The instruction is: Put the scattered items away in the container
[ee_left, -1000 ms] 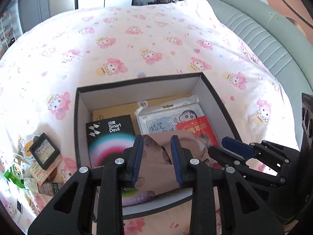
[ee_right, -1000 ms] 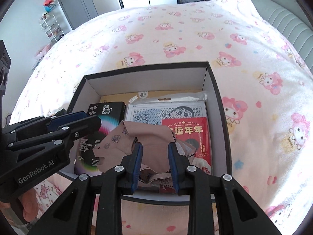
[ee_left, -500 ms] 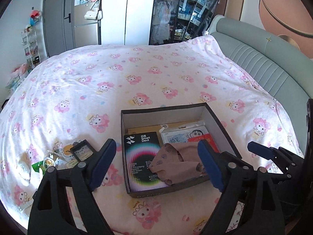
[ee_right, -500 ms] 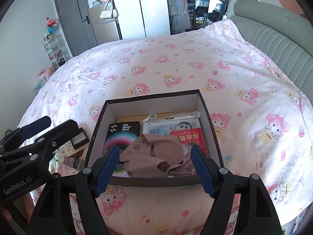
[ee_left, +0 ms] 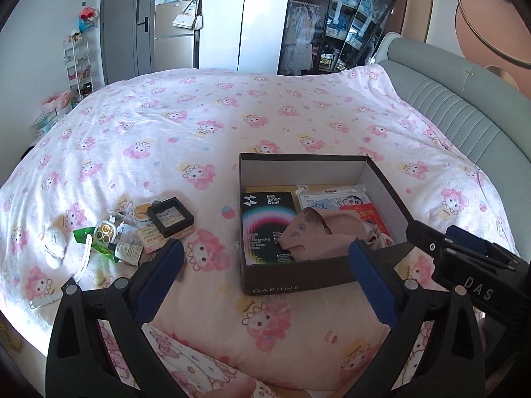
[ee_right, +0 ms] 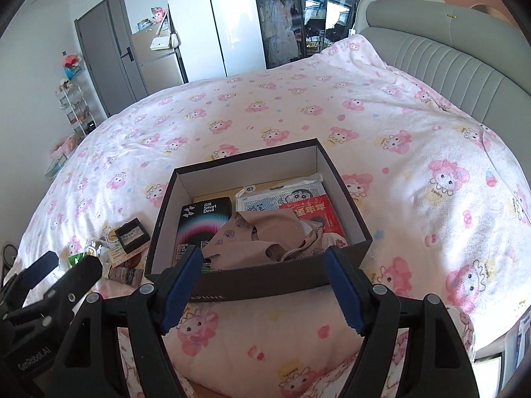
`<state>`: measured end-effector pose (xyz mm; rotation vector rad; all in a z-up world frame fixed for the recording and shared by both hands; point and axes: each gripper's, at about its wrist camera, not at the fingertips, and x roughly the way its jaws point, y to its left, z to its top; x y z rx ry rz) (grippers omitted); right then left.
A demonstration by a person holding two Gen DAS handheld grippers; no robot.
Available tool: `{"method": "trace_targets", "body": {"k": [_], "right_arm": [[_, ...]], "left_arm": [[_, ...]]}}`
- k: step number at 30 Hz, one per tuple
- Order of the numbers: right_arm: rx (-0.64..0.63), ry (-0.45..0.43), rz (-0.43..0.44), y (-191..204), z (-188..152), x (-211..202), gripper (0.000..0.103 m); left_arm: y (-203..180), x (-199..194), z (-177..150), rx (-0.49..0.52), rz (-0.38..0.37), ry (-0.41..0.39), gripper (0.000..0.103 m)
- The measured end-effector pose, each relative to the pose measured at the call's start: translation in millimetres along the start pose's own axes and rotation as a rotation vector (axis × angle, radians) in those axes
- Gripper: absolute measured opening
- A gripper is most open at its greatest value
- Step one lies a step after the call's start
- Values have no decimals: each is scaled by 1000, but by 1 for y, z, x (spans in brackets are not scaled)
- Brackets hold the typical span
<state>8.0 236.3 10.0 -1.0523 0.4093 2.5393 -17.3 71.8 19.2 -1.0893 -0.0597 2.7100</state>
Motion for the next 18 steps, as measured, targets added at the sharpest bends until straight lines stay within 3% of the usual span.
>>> {"method": "trace_targets", "body": {"k": [18], "right_arm": [[-34, 0, -22, -3, -18, -6, 74]], "left_arm": [[-14, -5, -3, 31, -13, -18, 100]]}}
